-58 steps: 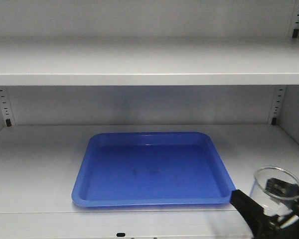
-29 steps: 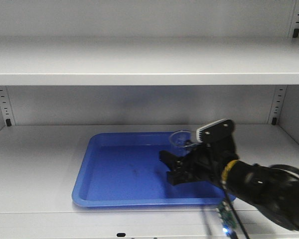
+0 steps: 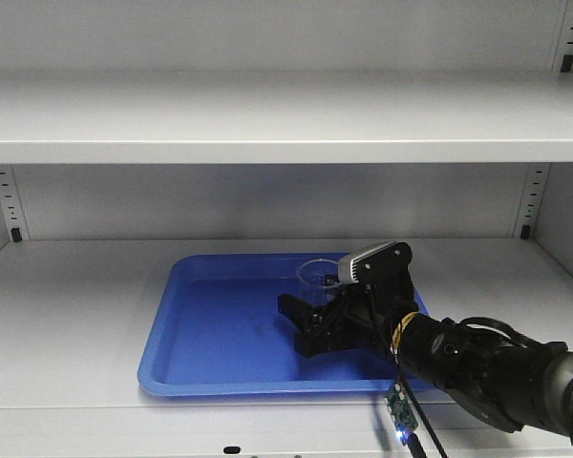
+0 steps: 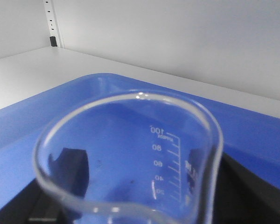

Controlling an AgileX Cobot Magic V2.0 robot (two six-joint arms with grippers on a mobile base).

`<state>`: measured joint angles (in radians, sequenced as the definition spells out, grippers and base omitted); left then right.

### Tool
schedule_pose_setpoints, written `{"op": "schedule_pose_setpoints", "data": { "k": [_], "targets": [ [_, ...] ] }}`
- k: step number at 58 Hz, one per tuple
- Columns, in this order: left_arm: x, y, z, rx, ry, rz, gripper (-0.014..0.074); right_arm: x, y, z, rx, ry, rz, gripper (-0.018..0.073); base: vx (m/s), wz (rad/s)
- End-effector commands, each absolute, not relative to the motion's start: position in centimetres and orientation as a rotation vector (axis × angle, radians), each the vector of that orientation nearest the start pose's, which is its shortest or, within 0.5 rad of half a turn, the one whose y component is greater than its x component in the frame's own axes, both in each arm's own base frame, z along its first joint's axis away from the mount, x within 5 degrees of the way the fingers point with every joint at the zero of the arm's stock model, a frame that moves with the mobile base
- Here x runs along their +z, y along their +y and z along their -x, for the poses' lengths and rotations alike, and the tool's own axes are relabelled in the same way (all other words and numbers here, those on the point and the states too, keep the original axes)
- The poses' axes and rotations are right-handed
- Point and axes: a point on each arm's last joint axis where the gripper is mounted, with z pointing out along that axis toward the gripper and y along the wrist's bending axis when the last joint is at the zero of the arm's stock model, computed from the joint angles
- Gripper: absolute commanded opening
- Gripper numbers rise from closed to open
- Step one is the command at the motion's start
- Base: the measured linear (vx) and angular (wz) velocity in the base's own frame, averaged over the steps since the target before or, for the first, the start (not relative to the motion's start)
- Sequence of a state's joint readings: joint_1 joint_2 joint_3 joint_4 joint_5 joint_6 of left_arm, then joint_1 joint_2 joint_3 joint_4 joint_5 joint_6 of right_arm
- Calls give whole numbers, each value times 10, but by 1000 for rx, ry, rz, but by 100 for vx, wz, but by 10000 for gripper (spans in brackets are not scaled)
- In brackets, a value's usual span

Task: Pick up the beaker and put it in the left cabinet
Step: 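Lower the held beaker onto the blue tray with the right gripper, then open the right gripper and lift it off the beaker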

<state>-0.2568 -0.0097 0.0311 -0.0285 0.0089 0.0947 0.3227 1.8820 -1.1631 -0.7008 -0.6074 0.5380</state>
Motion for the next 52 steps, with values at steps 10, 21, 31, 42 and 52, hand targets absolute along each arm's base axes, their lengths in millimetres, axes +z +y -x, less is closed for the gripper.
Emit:
{"op": "schedule_pose_setpoints", "data": {
  "k": [10,21,31,42,52],
  "targets": [
    [205,-14,-54,-168,1413,-223,1,275,165,-387,566,1509,540,613,0,0],
    [205,-14,-54,-168,1413,-223,1,273,164,-389,546,1540,536,704,0,0],
    [205,-14,-54,-168,1413,-223,1,285,163,-384,545,1501,541,685,0,0],
    [205,-14,-54,-168,1413,-223,1,316,158,-372,536,1423,536,640,0,0],
    [205,-14,-54,-168,1413,-223,1,341,152,-359,523,1406,507,538,0,0]
  ]
}}
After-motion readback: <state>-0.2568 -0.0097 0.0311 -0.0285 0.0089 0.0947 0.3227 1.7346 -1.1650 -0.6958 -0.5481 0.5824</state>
